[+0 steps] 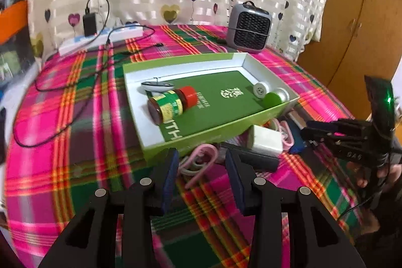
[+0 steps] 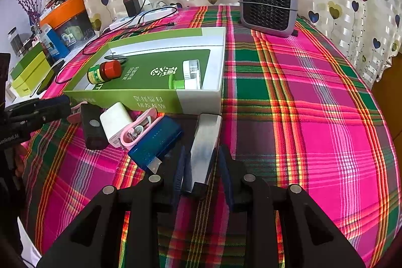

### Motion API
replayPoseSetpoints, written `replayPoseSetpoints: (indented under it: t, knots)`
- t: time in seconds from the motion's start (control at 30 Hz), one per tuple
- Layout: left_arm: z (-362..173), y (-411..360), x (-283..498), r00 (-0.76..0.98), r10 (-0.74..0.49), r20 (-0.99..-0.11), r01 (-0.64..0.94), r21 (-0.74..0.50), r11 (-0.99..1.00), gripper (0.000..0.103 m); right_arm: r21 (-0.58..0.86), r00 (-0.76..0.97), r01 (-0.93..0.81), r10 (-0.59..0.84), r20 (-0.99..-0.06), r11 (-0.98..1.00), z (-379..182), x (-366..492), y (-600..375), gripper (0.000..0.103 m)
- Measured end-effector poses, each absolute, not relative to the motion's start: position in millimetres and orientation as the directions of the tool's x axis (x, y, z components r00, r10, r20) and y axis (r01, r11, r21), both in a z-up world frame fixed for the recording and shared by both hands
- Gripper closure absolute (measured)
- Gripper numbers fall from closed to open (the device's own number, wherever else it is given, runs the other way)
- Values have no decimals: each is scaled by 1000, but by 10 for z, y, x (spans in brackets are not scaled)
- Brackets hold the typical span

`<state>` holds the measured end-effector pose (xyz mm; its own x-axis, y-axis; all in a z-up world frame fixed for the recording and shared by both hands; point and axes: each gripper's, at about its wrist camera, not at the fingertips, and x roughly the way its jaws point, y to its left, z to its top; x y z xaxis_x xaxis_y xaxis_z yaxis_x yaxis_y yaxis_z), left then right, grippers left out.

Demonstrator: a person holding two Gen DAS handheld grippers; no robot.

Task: Organize rigid objects
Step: 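Grasp the pink plastic clip with left tool while right tool grips the white stick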

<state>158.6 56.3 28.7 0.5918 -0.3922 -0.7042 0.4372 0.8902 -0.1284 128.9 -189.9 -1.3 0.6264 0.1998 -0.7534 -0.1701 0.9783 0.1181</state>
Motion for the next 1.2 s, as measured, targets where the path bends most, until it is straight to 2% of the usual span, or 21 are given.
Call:
replayPoseSetpoints:
  t: [0.07,0.23,0.4,0.57,0.63,0.83,1.2]
  knots:
    - [272,569,1611,588,-376,-716,433,-114,894,65,118,628,-169,199,-753,979,-13,1289,-1898,75]
    - [227,539,1611,530,-445,-722,482,-175,859,65,120,627,-169,200,-753,978,-13,1288,-1902,75]
    - [206,449,1521,519,-434,-736,496,-155,854,65,120,628,-168,200,-752,978,-12,1288,-1908,75]
    - [263,519,1521,590,-352,-726,436,-80,896,65,122,627,-167,201,-752,978,-13,1290,-1913,75]
    - [279,586,1575,597,-346,-724,415,-91,905,65,122,627,-168,201,-753,978,-14,1292,-1915,75]
    - [241,521,1592,545,-417,-727,481,-137,866,65,123,627,-167,202,-752,978,-14,1291,-1914,75]
    - [148,479,1688,562,-313,-766,431,-53,901,65,124,626,-166,202,-753,978,-14,1294,-1914,75]
